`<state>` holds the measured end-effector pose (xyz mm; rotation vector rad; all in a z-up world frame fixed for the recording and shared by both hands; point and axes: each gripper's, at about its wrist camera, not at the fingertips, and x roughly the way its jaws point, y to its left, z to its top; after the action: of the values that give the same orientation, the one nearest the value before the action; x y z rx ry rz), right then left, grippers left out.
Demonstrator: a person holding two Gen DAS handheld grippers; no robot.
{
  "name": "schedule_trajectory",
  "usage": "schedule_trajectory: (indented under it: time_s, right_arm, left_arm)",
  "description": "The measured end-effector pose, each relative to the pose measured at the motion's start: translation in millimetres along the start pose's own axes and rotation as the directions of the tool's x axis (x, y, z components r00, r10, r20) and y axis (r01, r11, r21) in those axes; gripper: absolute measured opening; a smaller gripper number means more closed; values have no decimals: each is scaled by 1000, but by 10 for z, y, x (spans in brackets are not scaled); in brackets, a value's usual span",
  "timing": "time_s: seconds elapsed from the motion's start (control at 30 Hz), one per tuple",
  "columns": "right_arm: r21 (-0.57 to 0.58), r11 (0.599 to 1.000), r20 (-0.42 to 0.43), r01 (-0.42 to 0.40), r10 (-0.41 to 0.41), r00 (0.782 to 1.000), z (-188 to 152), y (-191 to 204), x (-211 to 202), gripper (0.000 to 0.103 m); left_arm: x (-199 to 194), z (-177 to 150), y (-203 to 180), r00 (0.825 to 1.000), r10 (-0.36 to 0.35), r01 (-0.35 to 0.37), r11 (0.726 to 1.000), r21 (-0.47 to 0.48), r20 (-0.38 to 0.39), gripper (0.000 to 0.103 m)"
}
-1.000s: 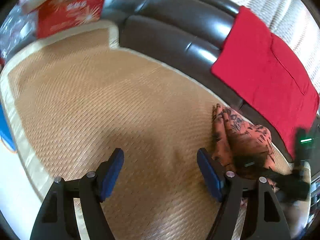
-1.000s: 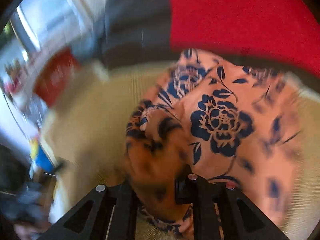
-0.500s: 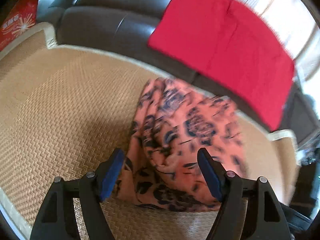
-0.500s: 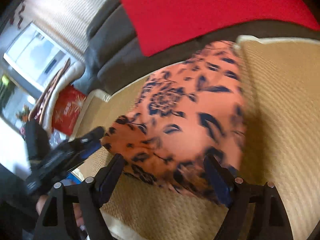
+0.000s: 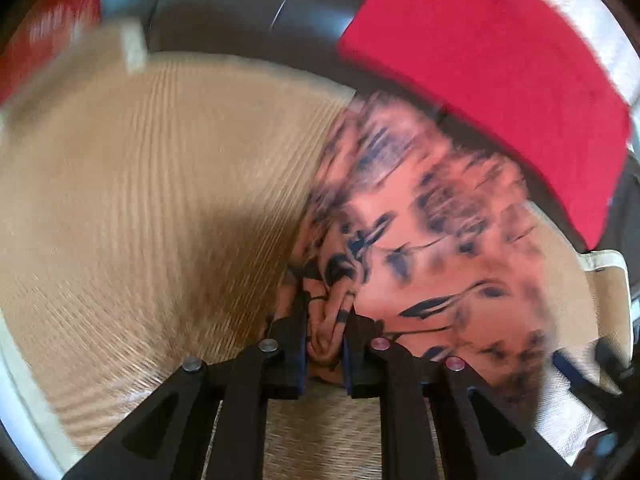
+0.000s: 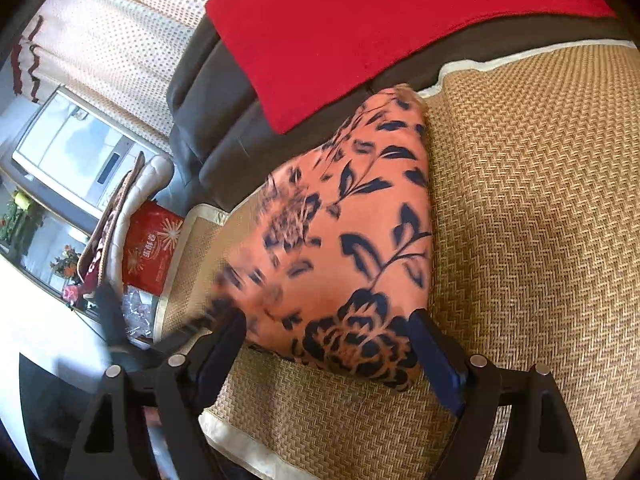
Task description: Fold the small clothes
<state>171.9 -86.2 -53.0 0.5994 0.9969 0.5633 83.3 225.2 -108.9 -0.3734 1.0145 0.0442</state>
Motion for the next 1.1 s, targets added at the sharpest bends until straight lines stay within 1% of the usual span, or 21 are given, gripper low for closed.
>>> schedule_trajectory:
  time_s: [0.1, 0.2, 0.23, 0.3, 0.33, 0.37, 0.43, 0.47, 0.53, 0.57, 0.6, 0.63, 0.67, 0.7, 0.77, 0.83, 0.9, 1.0, 1.03, 1.07, 1.1]
  right_arm:
    - [6, 1000, -22, 17, -17, 1000, 132, -49, 57, 86]
    - [47, 999, -26, 24, -22, 999, 293, -152, 133, 87]
    - [60, 998, -36, 26, -24, 999, 360, -199, 184, 87]
    - [99, 994, -71, 40, -33, 997, 476, -311, 301, 87]
    - [109, 993, -81, 41, -32, 996, 506, -342, 343, 87]
    - [120, 992, -96, 41, -30, 995, 542, -381, 395, 87]
    - [135, 990, -117, 32, -16, 993, 607, -405, 495, 87]
    - [136, 990, -144, 28, -8, 990, 639, -391, 574, 88]
    - [118, 991, -204, 65, -40, 978, 688, -368, 739, 89]
    - [92, 993, -199, 71, -51, 979, 724, -320, 777, 87]
    - [46, 995, -226, 91, -78, 971, 752, -250, 842, 77]
    - [4, 993, -242, 120, -115, 963, 756, -198, 889, 61]
    - [-26, 988, -257, 151, -153, 954, 772, -165, 931, 40]
    - [-34, 987, -268, 156, -160, 950, 801, -139, 934, 35]
    - [-78, 984, -247, 162, -176, 953, 848, -35, 830, 33]
    - [-139, 972, -190, 187, -212, 959, 905, 116, 585, 32]
    - [-173, 959, -143, 226, -251, 957, 957, 126, 343, 32]
    - [-155, 936, -97, 316, -333, 938, 1010, -203, -120, 33]
    - [-147, 931, -96, 335, -351, 932, 1025, -308, -210, 34]
    - [-115, 944, -100, 308, -320, 942, 1024, -467, -305, 41]
    - [-68, 962, -106, 263, -269, 957, 1016, -606, -382, 55]
  left_arm:
    - [-46, 0, -28, 1000, 2, -3, 999, 38, 28, 19]
    - [-94, 52, -21, 1000, -9, 8, 999, 38, 12, 21]
    - [-139, 76, -31, 1000, -10, 9, 999, 32, 25, 26]
    - [-363, 116, -63, 995, 5, -10, 999, 51, 103, 44]
    - [-440, 129, -114, 989, 4, -15, 997, 73, 147, 63]
    - [-454, 137, -145, 984, 0, -18, 995, 99, 179, 74]
    - [-359, 153, -173, 986, 30, -53, 989, 138, 162, 74]
    - [-215, 141, -173, 992, 42, -60, 987, 147, 119, 73]
    - [51, 114, -104, 999, 42, -46, 992, 118, 34, 67]
    - [50, 82, -97, 997, 35, -44, 991, 127, 71, 67]
    - [51, 68, -121, 996, 46, -57, 988, 147, 76, 67]
    - [59, 60, -143, 995, 56, -68, 985, 159, 79, 67]
    - [71, 62, -152, 995, 59, -71, 984, 162, 78, 67]
    - [74, 71, -164, 995, 58, -69, 984, 162, 76, 67]
    - [93, 108, -181, 998, 26, -33, 989, 146, 54, 67]
    - [100, 138, -256, 999, -20, 16, 991, 136, 33, 67]
    - [55, 136, -406, 997, -57, 49, 985, 164, 47, 67]
    - [15, 139, -641, 988, -147, 134, 973, 188, 54, 71]
    - [31, 151, -701, 986, -157, 144, 973, 181, 56, 75]
    - [85, 176, -788, 985, -168, 158, 972, 172, 49, 77]
    - [139, 197, -842, 982, -184, 176, 970, 168, 32, 77]
